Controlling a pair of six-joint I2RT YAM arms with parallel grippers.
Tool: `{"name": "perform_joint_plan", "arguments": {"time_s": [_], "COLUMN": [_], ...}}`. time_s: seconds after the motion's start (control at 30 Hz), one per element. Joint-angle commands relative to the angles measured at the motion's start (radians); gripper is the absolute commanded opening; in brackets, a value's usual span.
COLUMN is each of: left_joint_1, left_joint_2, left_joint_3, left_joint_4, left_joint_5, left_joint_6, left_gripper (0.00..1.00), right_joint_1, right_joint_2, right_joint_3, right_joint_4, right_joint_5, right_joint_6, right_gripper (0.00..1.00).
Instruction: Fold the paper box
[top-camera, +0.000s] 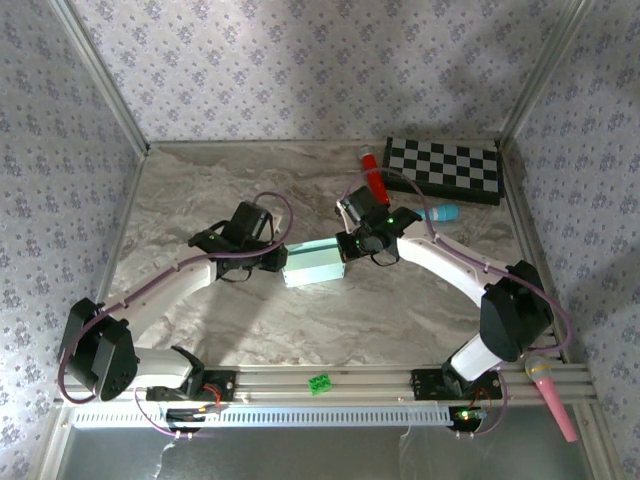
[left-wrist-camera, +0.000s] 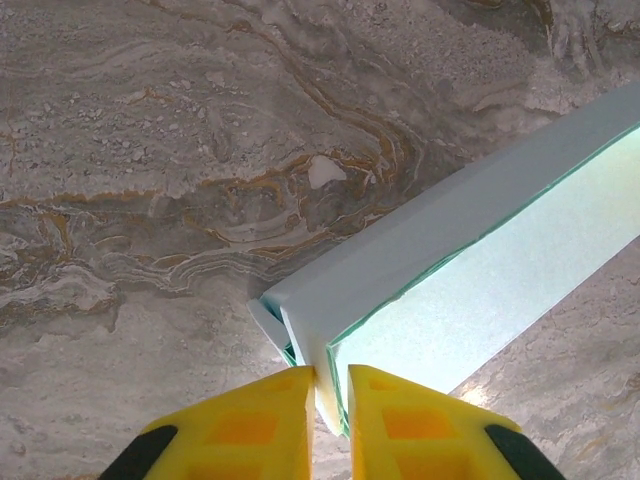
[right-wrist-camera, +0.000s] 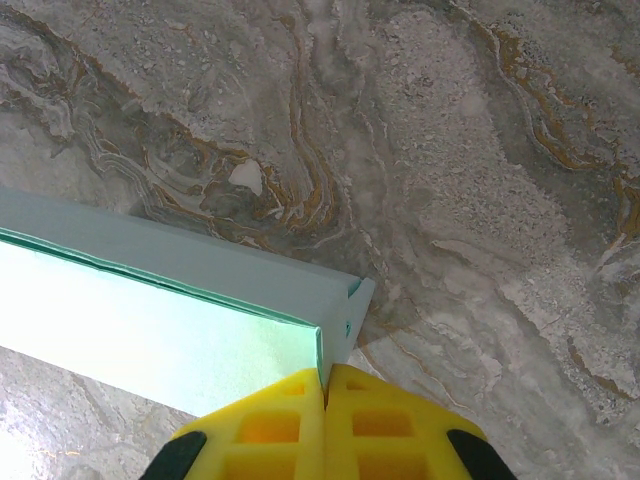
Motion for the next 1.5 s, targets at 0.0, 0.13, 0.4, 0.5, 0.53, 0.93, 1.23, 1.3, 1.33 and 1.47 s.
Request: {"name": "perform_joint_plan", "arguments": {"time_s": [0.0,0.13,0.4,0.5,0.53,0.93,1.23,1.3,1.33,1.47], "left_joint_1": [0.004,0.004,0.004,0.005,0.004,0.012,0.056,0.055,0.05,0.024], "left_joint_2": [-0.009,-0.014,-0.062,-0.088,-0.095,-0.081,0.124,0.162,0.18,0.238], "left_joint_3": [-0.007,-0.012,0.009,0.031,0.04,0.12,0.246,0.269,0.274,0.286], "left_joint_4": [0.004,0.0,-0.045,-0.075,-0.083,-0.053,-0.158,-0.186,-0.192,-0.192], "left_joint_5": [0.032,0.03,-0.035,-0.079,-0.108,-0.067,0.204,0.23,0.234,0.2], "left_joint_6": [-0.009,-0.006,0.042,0.083,0.1,0.765,1.211,1.238,1.252,1.265], "left_gripper": [0.15,0.15,0.35,0.44,0.5,1.0,1.0,1.0,1.0,0.99], "right_joint_1": [0.01,0.011,0.01,0.01,0.01,0.01,0.01,0.01,0.01,0.009], "right_joint_2": [0.016,0.013,0.002,0.003,0.002,0.007,0.014,0.014,0.014,0.013], "right_joint_3": [0.01,0.0,-0.003,-0.003,-0.003,0.0,0.008,0.009,0.008,0.008], "right_joint_4": [-0.018,-0.017,-0.029,-0.031,-0.032,-0.027,-0.025,-0.027,-0.028,-0.03], "right_joint_5": [-0.032,-0.025,0.003,0.006,0.006,0.004,0.0,-0.001,0.0,-0.001], "right_joint_6": [-0.009,-0.008,-0.011,-0.016,-0.018,-0.024,-0.024,-0.024,-0.024,-0.023], "right_gripper": [0.05,0.05,0.06,0.06,0.06,0.06,0.06,0.06,0.06,0.06]}}
